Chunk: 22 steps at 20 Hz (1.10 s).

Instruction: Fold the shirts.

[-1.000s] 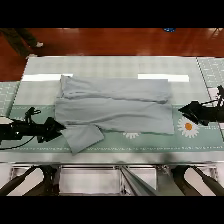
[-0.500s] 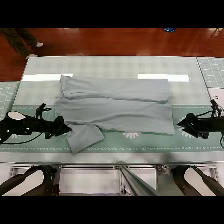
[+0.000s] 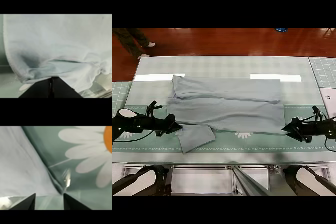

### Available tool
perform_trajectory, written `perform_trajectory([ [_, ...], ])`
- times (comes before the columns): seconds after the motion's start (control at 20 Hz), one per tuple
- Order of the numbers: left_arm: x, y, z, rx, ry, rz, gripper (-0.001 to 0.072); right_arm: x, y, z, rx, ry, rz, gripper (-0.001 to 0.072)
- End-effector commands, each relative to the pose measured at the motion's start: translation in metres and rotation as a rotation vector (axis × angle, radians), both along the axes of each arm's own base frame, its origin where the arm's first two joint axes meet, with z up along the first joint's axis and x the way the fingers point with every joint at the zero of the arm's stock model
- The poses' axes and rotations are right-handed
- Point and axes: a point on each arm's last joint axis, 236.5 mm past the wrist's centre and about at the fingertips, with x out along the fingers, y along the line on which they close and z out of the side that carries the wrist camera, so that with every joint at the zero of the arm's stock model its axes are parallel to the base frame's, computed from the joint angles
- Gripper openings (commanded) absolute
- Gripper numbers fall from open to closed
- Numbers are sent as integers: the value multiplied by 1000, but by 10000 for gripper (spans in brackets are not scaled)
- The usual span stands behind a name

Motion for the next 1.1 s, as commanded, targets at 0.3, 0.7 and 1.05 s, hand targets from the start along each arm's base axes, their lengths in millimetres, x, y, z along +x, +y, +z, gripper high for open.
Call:
perform_trajectory([
  [0.3,17,3,11,1,-44,5,21,59,21,24,197,-215,69,24],
  [0.7,125,26,98,37,-295,14,21,116,15,73,162,-357,159,24],
  [1.05,234,23,105,10,-310,42,21,213,5,73,86,-420,135,24],
])
